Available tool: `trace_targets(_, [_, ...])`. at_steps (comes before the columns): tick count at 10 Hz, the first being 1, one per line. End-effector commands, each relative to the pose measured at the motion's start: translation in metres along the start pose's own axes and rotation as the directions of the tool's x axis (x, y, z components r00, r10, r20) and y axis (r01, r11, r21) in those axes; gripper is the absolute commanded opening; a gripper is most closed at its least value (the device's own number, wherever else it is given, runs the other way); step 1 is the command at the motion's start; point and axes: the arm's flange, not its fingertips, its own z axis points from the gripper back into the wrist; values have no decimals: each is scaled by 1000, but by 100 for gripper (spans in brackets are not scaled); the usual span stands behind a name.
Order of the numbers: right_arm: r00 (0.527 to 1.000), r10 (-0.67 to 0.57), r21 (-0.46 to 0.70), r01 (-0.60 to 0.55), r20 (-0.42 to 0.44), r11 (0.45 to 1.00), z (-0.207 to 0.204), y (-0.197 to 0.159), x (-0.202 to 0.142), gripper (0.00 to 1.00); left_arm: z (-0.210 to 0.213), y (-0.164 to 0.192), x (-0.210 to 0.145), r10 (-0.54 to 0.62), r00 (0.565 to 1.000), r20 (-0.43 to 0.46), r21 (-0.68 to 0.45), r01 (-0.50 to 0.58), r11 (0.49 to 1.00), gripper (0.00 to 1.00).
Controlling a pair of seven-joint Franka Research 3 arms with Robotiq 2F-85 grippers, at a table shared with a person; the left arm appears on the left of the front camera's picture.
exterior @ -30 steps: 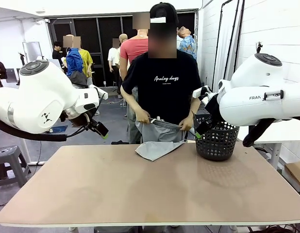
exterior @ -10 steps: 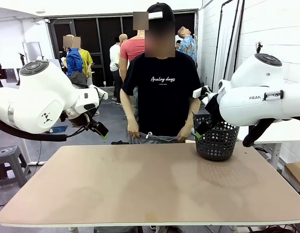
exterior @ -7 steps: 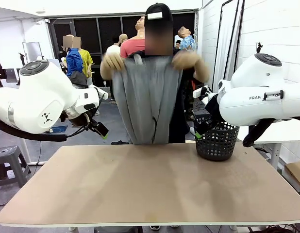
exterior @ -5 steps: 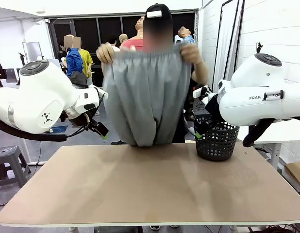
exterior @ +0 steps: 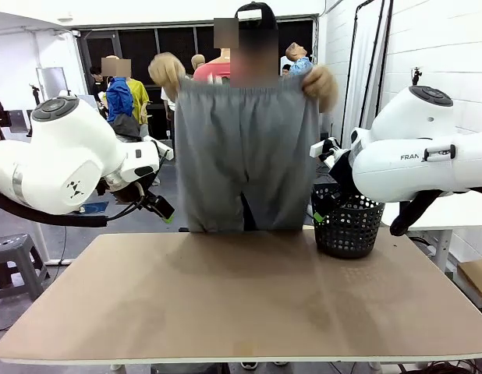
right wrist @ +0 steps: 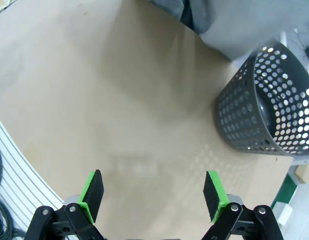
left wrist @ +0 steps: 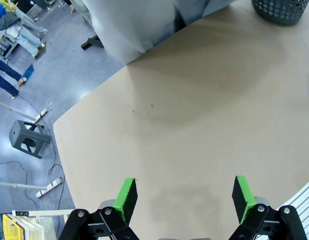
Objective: Fold the training pants.
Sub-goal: Grab both ends of the Training pants handed by a person.
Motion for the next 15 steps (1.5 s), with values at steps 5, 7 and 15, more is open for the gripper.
trace_targets(5, [1000,-1,1,1,-1,1000,-1,-1,0,100,-1,2,1,-15,1000,0,-3,15,1000,100])
trace_targets(7, [1000,-1,1,1,-1,1000,-1,-1,0,100,-1,2,1,-15,1000,0,-3,15,1000,100])
trace_targets(15, [1000,-1,1,1,-1,1000,-1,-1,0,100,-1,2,1,-15,1000,0,-3,15,1000,100])
